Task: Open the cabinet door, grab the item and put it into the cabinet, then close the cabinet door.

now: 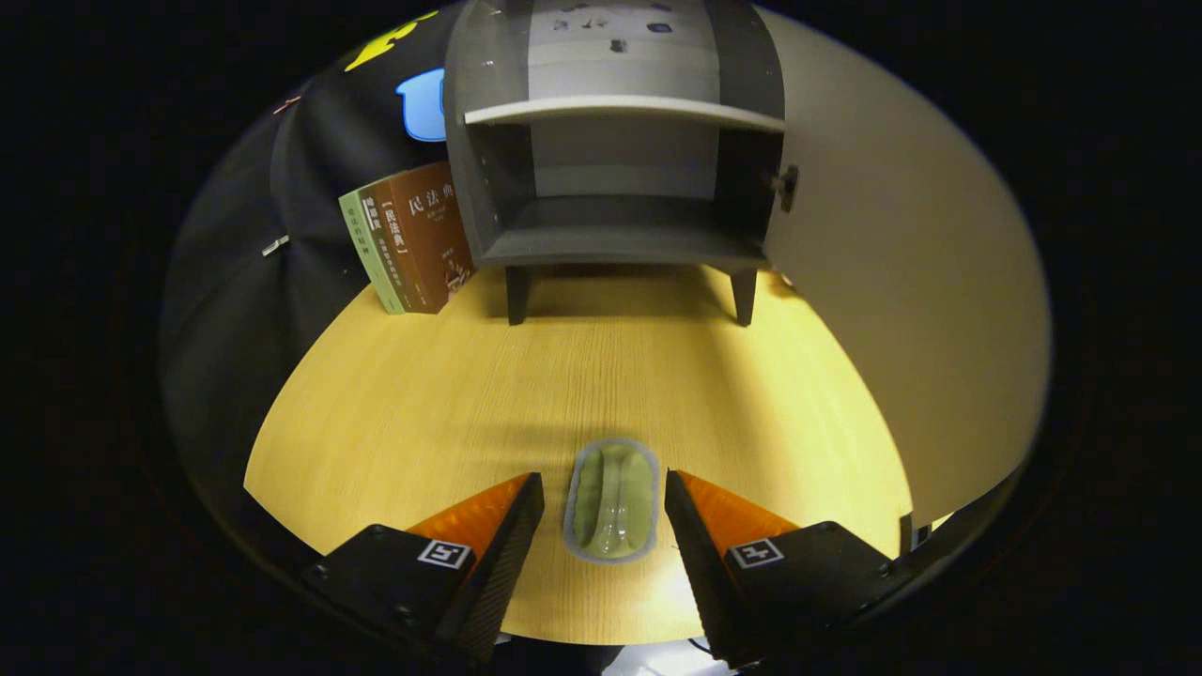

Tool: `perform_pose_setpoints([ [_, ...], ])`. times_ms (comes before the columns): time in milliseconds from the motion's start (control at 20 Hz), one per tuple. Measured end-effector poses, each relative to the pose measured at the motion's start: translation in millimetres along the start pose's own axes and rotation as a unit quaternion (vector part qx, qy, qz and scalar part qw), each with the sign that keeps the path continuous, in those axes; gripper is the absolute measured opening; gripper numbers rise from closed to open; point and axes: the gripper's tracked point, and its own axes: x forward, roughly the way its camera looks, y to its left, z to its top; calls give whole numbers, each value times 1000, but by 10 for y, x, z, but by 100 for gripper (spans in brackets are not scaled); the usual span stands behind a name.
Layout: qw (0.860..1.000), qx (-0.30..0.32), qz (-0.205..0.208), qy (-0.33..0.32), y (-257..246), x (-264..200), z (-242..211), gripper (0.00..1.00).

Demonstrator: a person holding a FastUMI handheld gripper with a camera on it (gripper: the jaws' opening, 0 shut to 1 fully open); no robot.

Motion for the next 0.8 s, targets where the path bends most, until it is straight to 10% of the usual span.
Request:
perform_pose_setpoints([
  [300,999,-4,-1,40,-35,366,-226,76],
  [800,996,-29,0,88,-69,523,-415,19],
])
